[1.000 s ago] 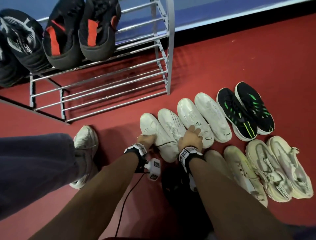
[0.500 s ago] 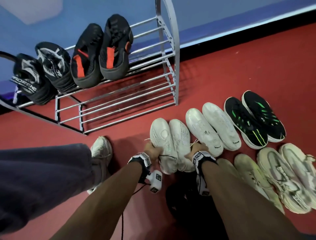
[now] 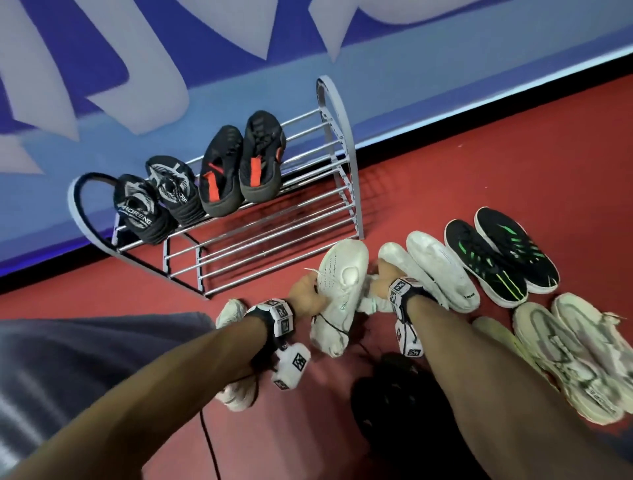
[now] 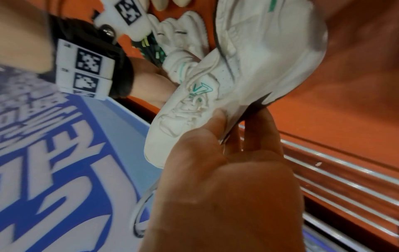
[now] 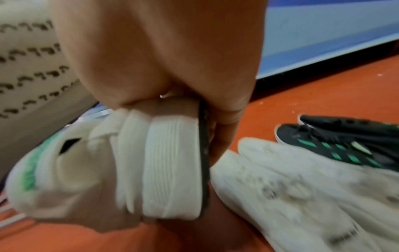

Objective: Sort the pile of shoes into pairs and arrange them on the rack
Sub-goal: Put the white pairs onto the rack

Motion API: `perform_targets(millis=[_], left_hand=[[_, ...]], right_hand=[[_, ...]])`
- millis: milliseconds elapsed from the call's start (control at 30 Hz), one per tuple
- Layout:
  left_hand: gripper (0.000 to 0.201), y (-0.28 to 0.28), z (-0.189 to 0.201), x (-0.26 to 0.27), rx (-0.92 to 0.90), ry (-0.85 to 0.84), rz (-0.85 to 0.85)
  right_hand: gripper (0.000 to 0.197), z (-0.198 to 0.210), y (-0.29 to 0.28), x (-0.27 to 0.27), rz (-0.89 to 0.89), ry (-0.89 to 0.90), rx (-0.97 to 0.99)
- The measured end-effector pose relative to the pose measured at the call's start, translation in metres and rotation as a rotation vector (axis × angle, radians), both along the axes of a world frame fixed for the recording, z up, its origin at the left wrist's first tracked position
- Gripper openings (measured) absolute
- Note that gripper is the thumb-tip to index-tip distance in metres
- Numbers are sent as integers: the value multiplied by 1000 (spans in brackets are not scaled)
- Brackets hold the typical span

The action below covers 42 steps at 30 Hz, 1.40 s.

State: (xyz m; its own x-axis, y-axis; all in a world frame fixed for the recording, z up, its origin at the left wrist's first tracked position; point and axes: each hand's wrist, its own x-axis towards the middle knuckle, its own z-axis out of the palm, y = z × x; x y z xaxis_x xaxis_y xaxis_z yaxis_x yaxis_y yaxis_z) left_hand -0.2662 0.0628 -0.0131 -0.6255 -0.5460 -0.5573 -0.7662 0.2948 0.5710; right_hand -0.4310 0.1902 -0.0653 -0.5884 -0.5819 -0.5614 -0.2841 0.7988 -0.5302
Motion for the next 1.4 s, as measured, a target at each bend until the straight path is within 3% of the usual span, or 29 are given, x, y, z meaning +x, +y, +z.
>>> perform_targets(millis=[133, 333, 467, 600, 667, 800, 900, 1033, 1133, 1267, 1400], left_hand=[[48, -8, 61, -5, 80, 162, 6], [54, -31, 139, -24, -35, 429, 77], [27, -30, 199, -36, -45, 616, 203], [20, -45, 231, -40, 3, 715, 286], [20, -53, 235, -43, 55, 736, 323], [24, -64, 234, -58, 187, 745, 456], [17, -76, 230, -74, 285, 721, 545], [42, -109, 216, -90, 383, 703, 653], [29, -108, 223, -94, 401, 665, 640], [37, -109, 225, -94, 392, 615, 646], [28, -123, 225, -88, 367, 596, 713]], right_hand=[[23, 54, -14, -3, 80, 121, 46], [32, 172, -17, -1, 12, 309, -5], [33, 254, -12, -8, -89, 464, -44], [30, 311, -8, -22, -213, 444, -207], [17, 309, -9, -28, -282, 388, -349], [22, 275, -22, -25, -452, 213, -668], [20, 269, -38, -24, -563, 76, -778], [25, 263, -61, -40, -616, 20, -814], [25, 254, -81, -47, -638, 12, -805], [27, 243, -109, -46, -713, -66, -773], [27, 236, -134, -40, -676, -85, -774]])
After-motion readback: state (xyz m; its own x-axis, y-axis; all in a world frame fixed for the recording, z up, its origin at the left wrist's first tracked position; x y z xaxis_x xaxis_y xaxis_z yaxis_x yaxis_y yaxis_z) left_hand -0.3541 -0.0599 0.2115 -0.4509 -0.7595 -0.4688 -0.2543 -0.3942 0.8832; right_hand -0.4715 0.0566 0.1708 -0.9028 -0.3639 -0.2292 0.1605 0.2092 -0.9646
